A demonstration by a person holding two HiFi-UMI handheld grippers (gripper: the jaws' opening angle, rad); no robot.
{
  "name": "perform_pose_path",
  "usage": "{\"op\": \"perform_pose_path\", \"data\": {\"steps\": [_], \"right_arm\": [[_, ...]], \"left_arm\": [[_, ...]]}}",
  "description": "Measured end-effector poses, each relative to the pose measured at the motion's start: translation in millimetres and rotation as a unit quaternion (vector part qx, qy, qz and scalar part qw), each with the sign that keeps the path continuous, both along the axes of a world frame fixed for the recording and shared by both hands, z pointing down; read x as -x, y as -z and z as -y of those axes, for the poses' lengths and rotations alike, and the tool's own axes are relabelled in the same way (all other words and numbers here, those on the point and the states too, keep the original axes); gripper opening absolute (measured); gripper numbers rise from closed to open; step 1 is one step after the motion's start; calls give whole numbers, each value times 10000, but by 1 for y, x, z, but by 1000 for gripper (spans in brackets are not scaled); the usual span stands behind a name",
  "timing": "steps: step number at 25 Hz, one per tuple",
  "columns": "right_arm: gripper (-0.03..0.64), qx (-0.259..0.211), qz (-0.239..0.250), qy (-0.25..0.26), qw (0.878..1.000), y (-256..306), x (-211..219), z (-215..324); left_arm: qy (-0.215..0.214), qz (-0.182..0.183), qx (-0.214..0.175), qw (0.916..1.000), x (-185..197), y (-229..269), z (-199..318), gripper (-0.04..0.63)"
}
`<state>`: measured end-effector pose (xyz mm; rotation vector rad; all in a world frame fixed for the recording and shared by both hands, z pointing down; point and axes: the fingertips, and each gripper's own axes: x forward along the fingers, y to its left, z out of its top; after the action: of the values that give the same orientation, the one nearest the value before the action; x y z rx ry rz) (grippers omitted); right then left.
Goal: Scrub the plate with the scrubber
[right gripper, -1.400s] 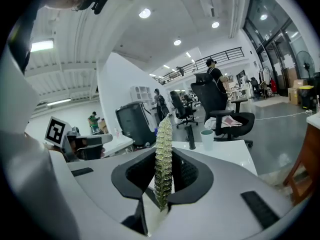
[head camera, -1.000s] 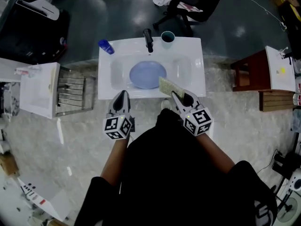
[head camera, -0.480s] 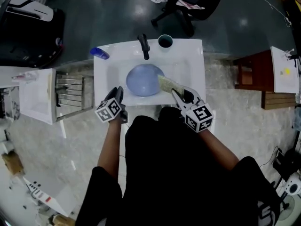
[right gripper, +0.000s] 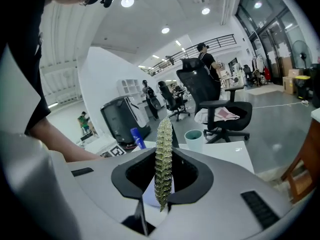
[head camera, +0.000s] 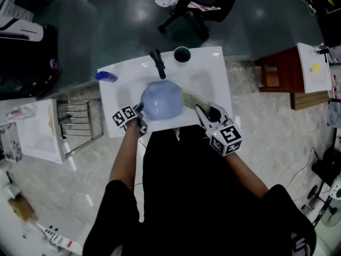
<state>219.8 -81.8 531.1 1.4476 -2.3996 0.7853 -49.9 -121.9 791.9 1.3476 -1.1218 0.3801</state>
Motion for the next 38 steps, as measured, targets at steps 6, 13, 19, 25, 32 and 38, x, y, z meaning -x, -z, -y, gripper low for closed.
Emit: {"op": "perform_pose_path", "data": {"steps": [6, 13, 19, 25, 32, 38], "right_arm": [[63, 138, -208, -450, 9987, -7, -12, 5], [63, 197, -299, -664, 9972, -5, -16, 8], [63, 263, -382, -845, 9953, -6, -25, 4], [63, 221, -402, -873, 9951, -4, -26, 6], [63, 37, -232, -400, 9989, -3, -12, 17], [63, -29, 233, 742, 9970, -8, 43, 38]], "left_arm": [[-581, 1, 698, 9959, -9, -37, 3, 206], [-1187, -46, 1113, 9867, -23, -60, -3, 201], [-1183, -242, 1325, 9838, -21, -67, -5, 38], [-762, -436, 1284, 9878, -18, -62, -2, 25], [-544, -245, 807, 9950, -6, -38, 0, 18], [-91, -353, 107, 9993, 6, 13, 1, 25]]}}
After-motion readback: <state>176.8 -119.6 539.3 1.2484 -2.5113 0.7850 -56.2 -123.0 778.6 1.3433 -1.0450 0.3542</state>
